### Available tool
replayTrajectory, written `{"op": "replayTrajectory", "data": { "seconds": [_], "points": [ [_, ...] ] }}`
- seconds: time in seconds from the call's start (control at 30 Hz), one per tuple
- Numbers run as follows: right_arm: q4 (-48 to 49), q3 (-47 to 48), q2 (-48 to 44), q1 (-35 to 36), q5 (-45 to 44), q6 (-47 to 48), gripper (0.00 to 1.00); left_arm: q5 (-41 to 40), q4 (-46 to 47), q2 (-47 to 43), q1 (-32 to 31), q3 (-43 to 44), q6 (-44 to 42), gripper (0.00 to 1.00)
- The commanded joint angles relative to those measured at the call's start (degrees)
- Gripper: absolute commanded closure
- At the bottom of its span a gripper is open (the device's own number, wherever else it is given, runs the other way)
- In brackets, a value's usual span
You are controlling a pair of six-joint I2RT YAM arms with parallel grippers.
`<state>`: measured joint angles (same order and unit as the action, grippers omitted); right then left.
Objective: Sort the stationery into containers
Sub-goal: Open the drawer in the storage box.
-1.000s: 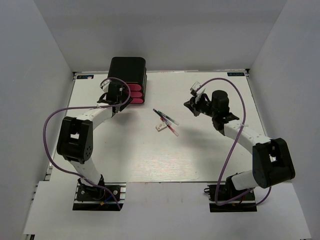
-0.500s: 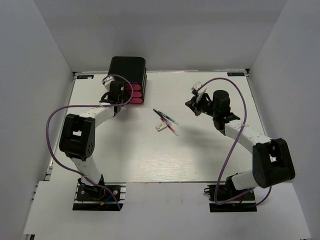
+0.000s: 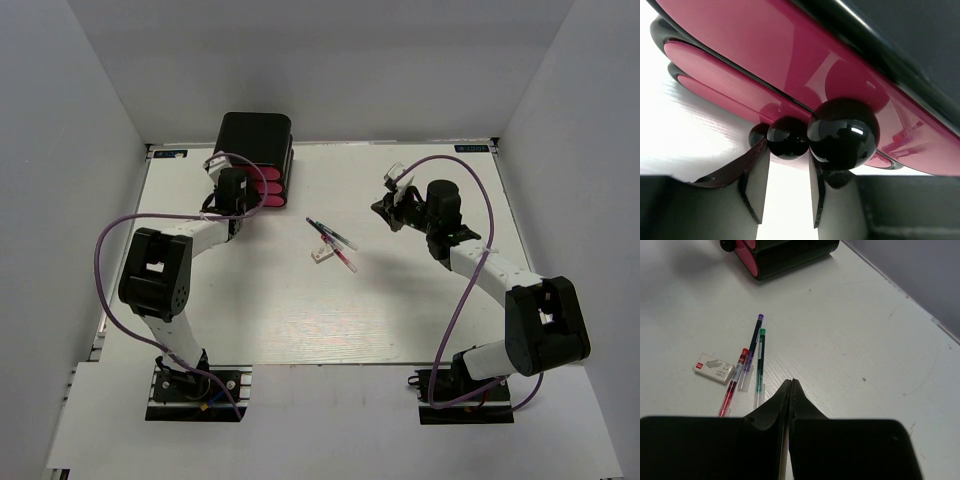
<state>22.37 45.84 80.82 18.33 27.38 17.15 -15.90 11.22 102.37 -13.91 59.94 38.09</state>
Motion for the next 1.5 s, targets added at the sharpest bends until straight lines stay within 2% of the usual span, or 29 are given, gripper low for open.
{"op": "replayTrajectory", "data": {
  "seconds": [0.0, 0.3, 0.67, 0.73, 0.8, 0.87, 0.9, 0.93, 0.97, 1.0, 1.07, 1.2, 1.3, 1.33, 1.47],
  "points": [
    [1.36, -0.14, -0.92, -0.48, 0.31, 0.78, 1.00, -1.85, 5.20, -2.00, 0.38, -2.45, -1.44, 0.60],
    [1.45, -0.40, -1.10, -0.57, 0.31, 0.78, 1.00, 0.07, 8.29, -3.66, 0.38, -4.92, -2.31, 0.76],
    [1.36, -1.11, -1.54, -0.66, 1.62, 1.66, 1.00, 3.06, 10.13, -11.03, -0.15, -16.34, -0.64, 0.76],
    [0.75, -1.37, -1.54, -0.49, 2.24, 2.54, 0.94, 3.07, 10.13, -12.71, -0.15, -18.63, -0.64, 0.76],
    [-0.56, -1.02, -1.10, -0.49, 4.17, 3.76, 0.80, 3.07, 9.61, -14.81, -0.15, -19.77, -0.64, 0.76],
    [-2.76, -0.85, -0.31, -0.40, 6.89, 4.56, 0.66, 3.07, 9.61, -15.36, -0.15, -20.66, -0.64, 0.72],
    [-3.55, 0.11, 0.13, -0.14, 7.68, 6.74, 0.55, 3.07, 9.61, -15.96, -0.15, -20.66, -0.64, 0.68],
    [-6.17, 0.38, 0.83, 0.04, 8.48, 7.37, 0.50, 3.07, 9.00, -15.97, -0.15, -20.66, -0.64, 0.61],
    [-6.89, 0.82, 2.05, 0.39, 11.18, 7.98, 0.45, 3.07, 8.30, -15.97, -0.15, -19.96, -1.17, 0.45],
    [-8.99, 2.83, 3.37, 0.65, 12.08, 9.30, 0.40, 3.07, 7.77, -15.97, -0.15, -19.08, -1.17, 0.37],
    [-12.87, 6.77, 6.27, 1.44, 13.67, 10.79, 0.39, 3.07, 6.54, -15.97, -0.15, -18.38, -1.17, 0.25],
    [-19.72, 13.54, 12.59, 3.02, 15.33, 15.27, 0.40, 3.07, 5.22, -17.89, -0.15, -18.37, -1.17, 0.17],
    [-31.20, 17.51, 16.12, 4.60, 21.82, 25.62, 0.42, 3.07, 4.60, -20.96, -0.15, -18.90, -1.17, 0.17],
    [-36.64, 19.09, 17.52, 4.96, 24.02, 36.62, 0.42, 3.07, 4.07, -22.02, -0.15, -19.77, -1.17, 0.17],
    [-50.88, 25.06, 22.18, 7.77, 25.09, 53.12, 0.42, 3.68, 1.97, -27.46, -0.15, -23.02, -1.17, 0.16]
  ]
}}
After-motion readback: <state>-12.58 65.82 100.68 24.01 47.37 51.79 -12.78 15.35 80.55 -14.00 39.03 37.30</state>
